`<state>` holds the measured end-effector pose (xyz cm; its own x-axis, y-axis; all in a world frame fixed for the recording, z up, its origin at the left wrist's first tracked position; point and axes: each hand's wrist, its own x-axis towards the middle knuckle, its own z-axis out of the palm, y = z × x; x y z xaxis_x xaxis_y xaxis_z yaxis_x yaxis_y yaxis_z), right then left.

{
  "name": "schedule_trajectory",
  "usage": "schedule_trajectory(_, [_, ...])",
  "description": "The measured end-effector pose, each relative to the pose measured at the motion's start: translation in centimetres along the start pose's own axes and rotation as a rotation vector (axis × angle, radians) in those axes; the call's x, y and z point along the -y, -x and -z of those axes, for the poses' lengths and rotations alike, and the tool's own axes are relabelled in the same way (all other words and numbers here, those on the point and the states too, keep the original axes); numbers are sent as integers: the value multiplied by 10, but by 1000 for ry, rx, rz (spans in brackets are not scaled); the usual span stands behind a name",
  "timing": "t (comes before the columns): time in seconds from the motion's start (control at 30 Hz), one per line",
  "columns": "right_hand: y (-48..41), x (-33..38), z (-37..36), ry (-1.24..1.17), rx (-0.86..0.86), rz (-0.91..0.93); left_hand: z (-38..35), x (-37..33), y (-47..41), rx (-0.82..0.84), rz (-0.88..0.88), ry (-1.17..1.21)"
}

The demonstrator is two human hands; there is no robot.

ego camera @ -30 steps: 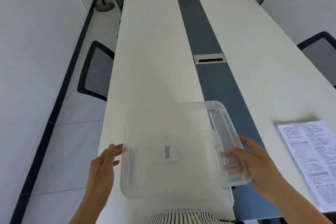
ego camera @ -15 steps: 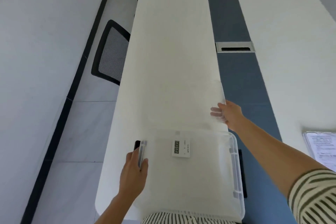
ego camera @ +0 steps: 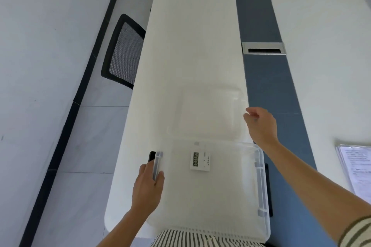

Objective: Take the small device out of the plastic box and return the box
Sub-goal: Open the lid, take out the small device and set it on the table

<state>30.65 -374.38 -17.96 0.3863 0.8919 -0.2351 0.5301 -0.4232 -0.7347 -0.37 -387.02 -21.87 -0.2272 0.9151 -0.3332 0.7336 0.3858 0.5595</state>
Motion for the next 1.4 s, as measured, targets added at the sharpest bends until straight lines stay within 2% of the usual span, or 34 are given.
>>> schedule_trajectory(0.07, [41,30,9,-65,-52,236,-1,2,0,0,-6,17])
schedule_trajectory(0.1, [63,40,8,-50,-15,343,-1,2,0,0,-11,25])
schedule_trajectory(0.17, [97,44,-9,97,143,511,-1,2,1,-2,-24,32])
schedule_trajectory(0.23, [108,31,-40,369,354,582,0,2,1,-4,-34,28])
schedule_trajectory(0.3, [107,10,-73,613,535,535,2,0,1,-2,-27,27])
schedule_trajectory(0.37, [107,-6,-99,753,617,466,3,-3,2,-2,-24,28])
schedule_trajectory(0.6, [111,-32,-118,990,517,340,3,-6,3,2,23,16])
schedule_trajectory(0.67, [111,-41,-108,934,532,272,4,-7,4,6,27,21])
schedule_trajectory(0.77, [120,-40,-84,672,553,181,7,-8,5,-18,4,-34])
schedule_trajectory(0.83, [128,-25,-61,472,520,152,10,-12,10,-117,-98,-122])
schedule_trajectory(0.9, [138,-4,-35,322,462,170,19,-26,21,-190,-213,-52])
schedule_trajectory(0.97, [151,17,-8,189,415,198,34,-51,35,-69,-222,218])
schedule_trajectory(1.03, [165,35,14,97,381,223,47,-80,49,180,-141,556])
schedule_trajectory(1.1, [178,47,27,55,347,261,56,-103,58,318,-115,723])
schedule_trajectory(1.2, [189,54,37,-65,373,224,63,-119,63,385,-128,827])
schedule_trajectory(1.27, [189,58,46,-293,467,102,69,-123,60,405,-104,866])
schedule_trajectory(1.33, [186,63,55,-516,533,-16,76,-126,58,412,-122,848])
schedule_trajectory(1.4, [184,66,61,-585,539,-97,81,-129,60,385,-203,757])
